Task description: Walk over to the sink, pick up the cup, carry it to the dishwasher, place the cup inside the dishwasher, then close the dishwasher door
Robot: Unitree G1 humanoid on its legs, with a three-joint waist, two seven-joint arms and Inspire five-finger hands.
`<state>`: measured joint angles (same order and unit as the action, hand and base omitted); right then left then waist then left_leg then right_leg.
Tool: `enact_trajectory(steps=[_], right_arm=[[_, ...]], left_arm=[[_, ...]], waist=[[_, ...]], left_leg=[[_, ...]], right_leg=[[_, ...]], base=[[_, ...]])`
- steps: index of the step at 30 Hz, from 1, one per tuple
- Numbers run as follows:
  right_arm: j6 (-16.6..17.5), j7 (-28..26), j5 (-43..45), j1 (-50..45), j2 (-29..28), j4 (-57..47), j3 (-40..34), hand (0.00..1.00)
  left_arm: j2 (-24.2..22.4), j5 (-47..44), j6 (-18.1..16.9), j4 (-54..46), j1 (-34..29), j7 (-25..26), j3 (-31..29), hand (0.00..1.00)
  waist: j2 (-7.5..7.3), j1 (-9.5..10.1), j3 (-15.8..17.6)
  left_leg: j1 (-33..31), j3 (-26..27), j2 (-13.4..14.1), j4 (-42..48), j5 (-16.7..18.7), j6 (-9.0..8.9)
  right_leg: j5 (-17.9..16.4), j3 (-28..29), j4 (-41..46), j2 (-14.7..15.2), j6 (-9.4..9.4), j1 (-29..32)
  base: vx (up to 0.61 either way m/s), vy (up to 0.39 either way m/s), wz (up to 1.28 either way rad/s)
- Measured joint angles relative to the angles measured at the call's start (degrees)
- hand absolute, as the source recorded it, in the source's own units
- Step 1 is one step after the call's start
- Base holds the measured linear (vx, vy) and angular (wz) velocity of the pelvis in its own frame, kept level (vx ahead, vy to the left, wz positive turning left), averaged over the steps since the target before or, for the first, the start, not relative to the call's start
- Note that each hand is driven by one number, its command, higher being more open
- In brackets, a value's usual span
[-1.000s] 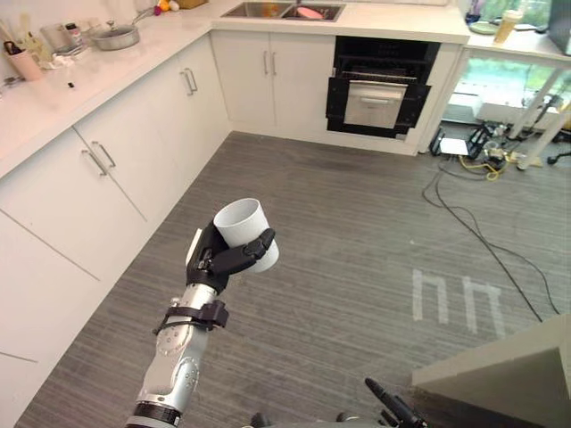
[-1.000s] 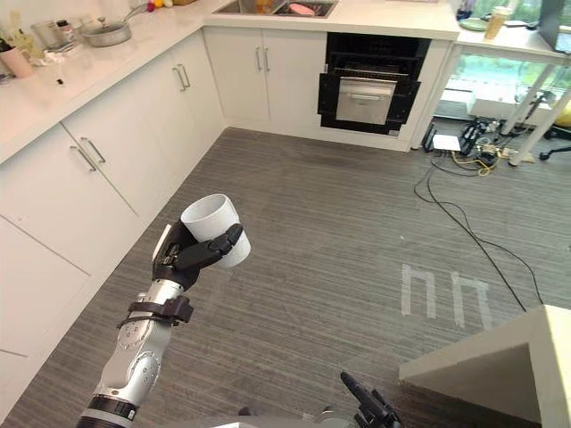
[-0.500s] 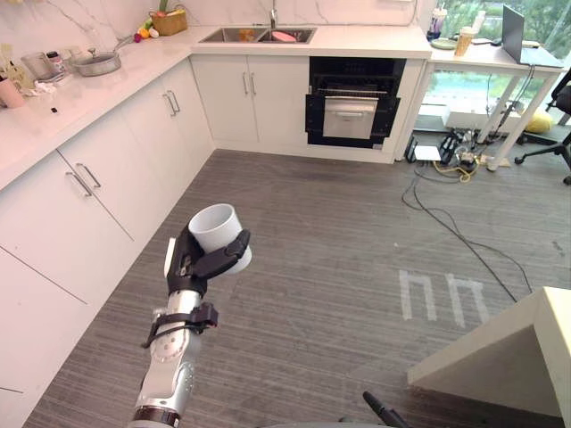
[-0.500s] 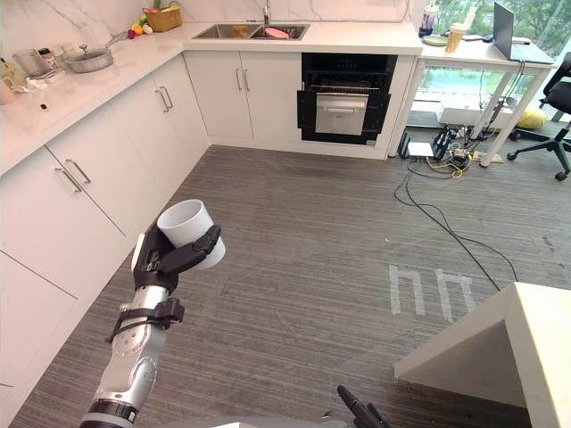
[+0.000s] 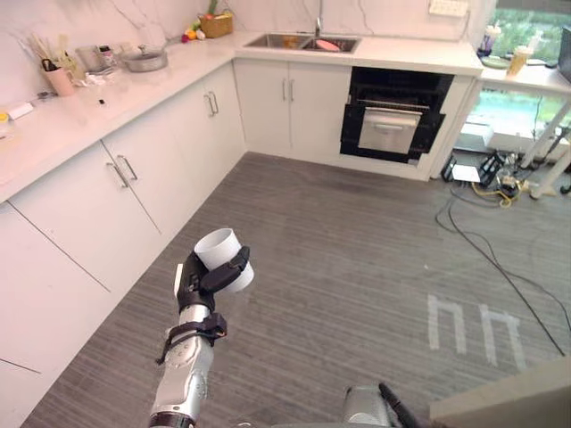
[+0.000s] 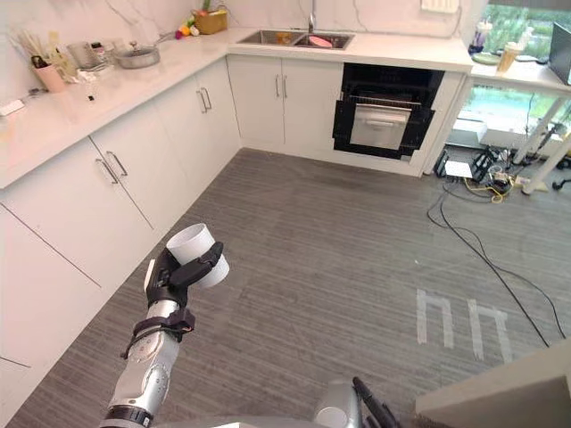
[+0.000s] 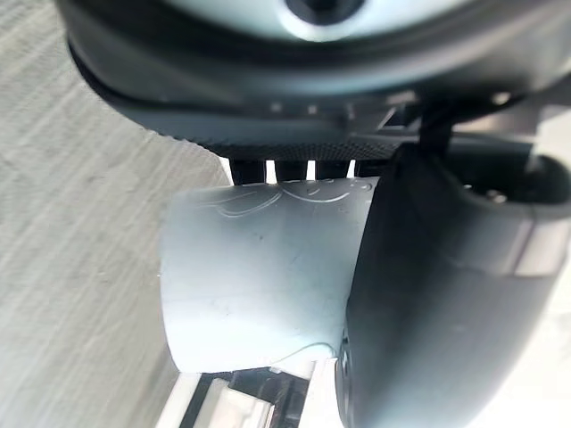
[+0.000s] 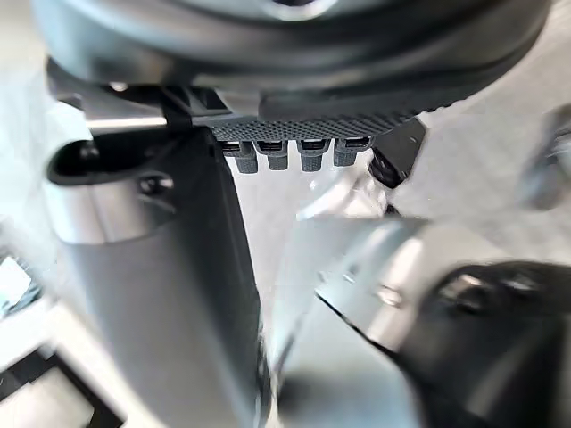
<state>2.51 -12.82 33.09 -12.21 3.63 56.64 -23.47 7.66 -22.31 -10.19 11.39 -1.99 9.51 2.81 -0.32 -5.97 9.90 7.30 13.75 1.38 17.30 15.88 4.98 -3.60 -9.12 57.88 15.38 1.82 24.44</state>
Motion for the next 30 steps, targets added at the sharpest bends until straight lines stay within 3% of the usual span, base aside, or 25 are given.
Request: enact_trajectory(steps=[1,2,3,5,6,7,8,9,11,13,14,15,16,17,18,19,21,22,23,24,25,27,28,29,30], right_arm=[[0.2,0.5,0.1,-0.3,0.0,-0.6,0.2,1.00],[0.4,1.4,0.1,-0.7,0.0,-1.3,0.4,1.00],[0.9,2.2,0.1,-0.7,0.0,-1.4,0.4,1.00],[1.7,2.3,0.0,-0.7,-0.1,-1.4,0.4,1.00],[2.5,2.5,0.0,-0.9,0.0,-1.4,0.4,1.00],[2.7,2.6,0.0,-1.1,0.3,-1.5,0.4,1.00],[2.8,3.1,-0.1,-1.4,0.2,-2.8,0.4,1.00],[3.4,3.7,-0.1,-1.3,-0.3,-4.6,0.9,1.00],[5.5,4.3,-0.1,-1.4,-1.4,-9.2,2.6,1.00],[7.3,4.9,-0.1,-1.8,-1.3,-13.8,3.9,1.00],[8.0,5.2,-0.1,-1.8,-1.2,-15.5,4.3,1.00],[8.5,5.3,-0.2,-2.1,-0.9,-16.9,4.2,1.00],[9.0,5.3,-0.2,-2.0,-0.8,-17.2,4.3,1.00],[9.6,5.3,-0.2,-2.1,-0.7,-17.4,4.2,1.00],[11.1,5.3,1.3,-2.0,-0.1,-17.8,4.2,1.00],[11.5,5.3,2.1,-1.7,0.5,-18.0,4.1,1.00],[12.4,5.2,6.4,-0.7,2.0,-19.8,4.8,1.00],[13.3,5.3,8.4,0.7,2.8,-21.4,5.8,1.00],[13.7,5.5,9.1,1.8,3.8,-23.5,6.6,1.00],[13.7,5.8,9.3,1.9,4.0,-24.5,6.9,1.00],[13.7,6.3,10.2,2.3,4.0,-25.9,8.2,1.00],[13.7,6.1,10.2,2.4,3.8,-26.0,8.7,1.00],[13.7,6.0,10.2,2.2,3.8,-26.0,8.7,1.00],[13.7,5.8,10.2,2.2,3.5,-26.0,8.7,1.00],[13.6,5.7,10.2,2.0,3.4,-26.2,8.8,1.00]], left_arm=[[0.0,0.1,0.0,0.0,0.1,-0.2,0.4,0.00],[0.4,0.5,0.0,-0.1,0.3,-0.5,1.2,0.00],[0.9,0.5,0.1,-0.1,0.9,-1.2,1.5,0.00],[1.5,0.5,0.2,-0.2,1.2,-2.1,1.2,0.00],[1.7,0.4,0.7,-0.3,1.3,-2.9,1.3,0.00],[1.6,0.3,1.1,-0.3,1.3,-3.2,1.4,0.00],[1.6,0.3,1.2,-0.5,1.3,-4.3,1.7,0.00],[1.6,0.3,1.1,-0.5,1.3,-5.7,1.8,0.00],[1.6,0.3,1.1,-0.5,0.7,-6.9,2.5,0.00],[1.3,0.4,0.8,-0.7,-0.5,-7.8,4.1,0.00],[1.0,0.5,0.7,-1.0,-1.2,-8.2,4.4,0.00],[-0.2,0.4,0.7,-1.2,-2.4,-8.7,4.4,0.00],[-0.4,0.3,0.7,-1.6,-3.4,-8.9,4.0,0.00],[-0.4,0.3,0.6,-1.9,-3.7,-9.2,3.9,0.00],[-0.4,0.1,0.6,-2.2,-3.9,-9.9,3.6,0.00],[-0.4,-0.3,0.6,-2.2,-4.0,-9.9,3.5,0.00],[-0.3,-0.9,0.6,-2.3,-4.2,-10.2,2.9,0.00],[-0.3,-1.1,0.4,-2.7,-4.2,-10.2,2.4,0.00],[-0.5,-1.2,-0.1,-3.3,-4.2,-10.0,2.2,0.00],[-0.8,-1.1,-0.2,-4.0,-4.4,-9.8,2.1,0.00],[-1.6,-1.1,-0.6,-7.5,-5.6,-9.4,2.1,0.00],[-2.0,-0.8,-2.4,-10.9,-6.5,-9.3,2.1,0.00],[-2.0,-0.7,-3.3,-11.4,-6.6,-9.3,2.1,0.00],[-1.7,-0.7,-4.6,-11.5,-6.5,-9.4,1.3,0.00],[-2.0,-0.6,-4.7,-11.5,-6.6,-9.4,0.0,0.00]], waist=[[0.08,-0.17,0.1],[0.05,-0.24,0.1],[-0.25,-0.20,0.1],[-0.64,0.09,0.2],[-0.25,-0.32,0.4],[0.42,-0.39,0.3],[1.40,0.07,0.1],[2.54,0.67,-0.4],[2.31,0.48,-0.5],[2.52,0.53,-0.8],[2.82,0.58,-0.9],[4.17,0.76,-1.1],[4.47,1.34,-1.0],[4.59,1.62,-0.9],[4.16,2.04,-0.5],[3.97,2.12,-0.3],[3.13,2.83,0.1],[2.77,3.29,0.3],[2.77,3.33,0.3],[2.91,3.36,0.2],[3.39,3.49,0.0],[4.24,3.72,-0.1],[4.47,3.88,-0.2],[3.86,4.30,-0.1],[2.59,4.22,-0.3]], left_leg=[[0.3,-0.8,0.0,-0.1,0.2,-0.20],[0.9,-2.2,-0.4,-0.2,0.5,-1.40],[1.9,-3.6,-1.2,-0.4,1.5,-2.83],[4.0,-4.9,-2.0,-1.1,2.6,-4.45],[6.5,-6.3,-2.2,-2.1,4.0,-5.28],[7.6,-6.8,-1.8,-2.8,4.4,-5.85],[9.6,-6.7,-0.6,-4.3,5.3,-6.62],[10.7,-6.5,0.6,-4.2,5.4,-6.95],[9.8,-6.5,1.9,1.5,4.2,-8.05],[5.7,-5.5,2.9,12.1,0.7,-8.58],[2.4,-5.1,4.4,19.4,-3.2,-9.62],[-3.2,-3.6,8.8,31.4,-14.5,-10.75],[-5.2,-2.2,12.0,37.3,-20.8,-10.40],[-7.0,-1.6,13.7,41.6,-18.8,-9.44],[-12.2,-0.1,15.6,49.0,-11.8,-4.92],[-13.9,0.5,15.4,49.4,-9.7,-4.30],[-17.8,4.0,13.7,42.3,-4.1,-4.03],[-19.4,5.6,10.8,30.6,-2.7,-4.45],[-19.9,5.6,7.3,14.6,-3.7,-5.88],[-20.1,4.9,6.1,6.7,-5.1,-7.11],[-21.1,2.7,5.5,-7.4,-9.3,-10.46],[-23.3,2.4,7.8,-9.9,-11.0,-12.86],[-23.5,3.0,8.7,-9.9,-11.0,-12.85],[-23.5,3.1,9.1,-6.7,-17.0,-11.17],[-24.0,2.9,7.8,-2.4,-17.7,-10.63]], right_leg=[[-0.3,-0.5,-5.4,-1.1,0.47,-0.1],[0.0,-1.0,-19.4,-3.3,1.18,-1.1],[1.6,-1.6,-35.8,-5.3,3.50,-2.8],[2.8,-3.4,-44.6,-6.4,4.24,-4.6],[6.6,-3.3,-44.5,-6.8,2.02,-5.3],[8.4,-3.6,-42.8,-6.8,1.56,-5.3],[9.0,-3.8,-38.5,-7.6,-0.60,-4.4],[6.5,-4.0,-34.4,-8.5,-3.57,-3.6],[1.7,-4.6,-29.2,-8.7,-4.54,-3.3],[-1.8,-4.0,-27.3,-9.3,-4.50,-3.9],[-3.3,-3.6,-27.8,-10.2,-4.62,-4.8],[-4.4,-3.4,-31.6,-13.4,-4.97,-8.8],[-4.5,-2.6,-34.4,-15.2,-5.81,-12.3],[-4.8,-2.3,-35.4,-16.3,-6.76,-14.1],[-6.2,-1.2,-36.9,-17.4,-7.87,-18.4],[-6.7,-0.5,-37.6,-17.5,-7.85,-20.1],[-7.4,2.2,-40.1,-16.5,-7.42,-24.3],[-7.3,3.9,-41.2,-14.9,-6.06,-26.1],[-7.3,4.6,-42.2,-13.3,-5.03,-27.4],[-7.2,5.1,-42.6,-12.8,-4.88,-27.9],[-7.2,6.3,-43.9,-12.9,-4.14,-30.0],[-8.6,7.4,-45.9,-14.0,-2.14,-33.5],[-9.9,7.8,-46.3,-14.3,-1.64,-34.9],[-13.0,8.9,-46.3,-13.4,-1.15,-37.2],[-14.5,8.9,-45.2,-11.1,-1.25,-37.9]], base=[[0.31,0.004,0.81],[0.39,-0.060,0.78],[0.39,-0.095,0.70],[0.50,-0.157,0.50],[0.53,-0.166,0.48],[0.52,-0.154,0.50],[0.47,-0.145,0.23],[0.44,-0.156,0.06],[0.44,-0.243,-0.05],[0.43,-0.251,-0.17],[0.32,-0.154,-0.38],[0.44,-0.146,-0.53],[0.48,-0.118,-0.51],[0.61,-0.092,-0.51],[0.51,-0.070,-0.39],[0.49,-0.064,-0.46],[0.41,0.009,-0.67],[0.53,0.059,-0.95],[0.44,0.080,-0.80],[0.55,0.148,-0.66],[0.46,0.155,-0.43],[0.47,0.202,-0.44],[0.49,0.266,-0.56],[0.47,0.288,-0.61],[0.46,0.278,-0.61]])
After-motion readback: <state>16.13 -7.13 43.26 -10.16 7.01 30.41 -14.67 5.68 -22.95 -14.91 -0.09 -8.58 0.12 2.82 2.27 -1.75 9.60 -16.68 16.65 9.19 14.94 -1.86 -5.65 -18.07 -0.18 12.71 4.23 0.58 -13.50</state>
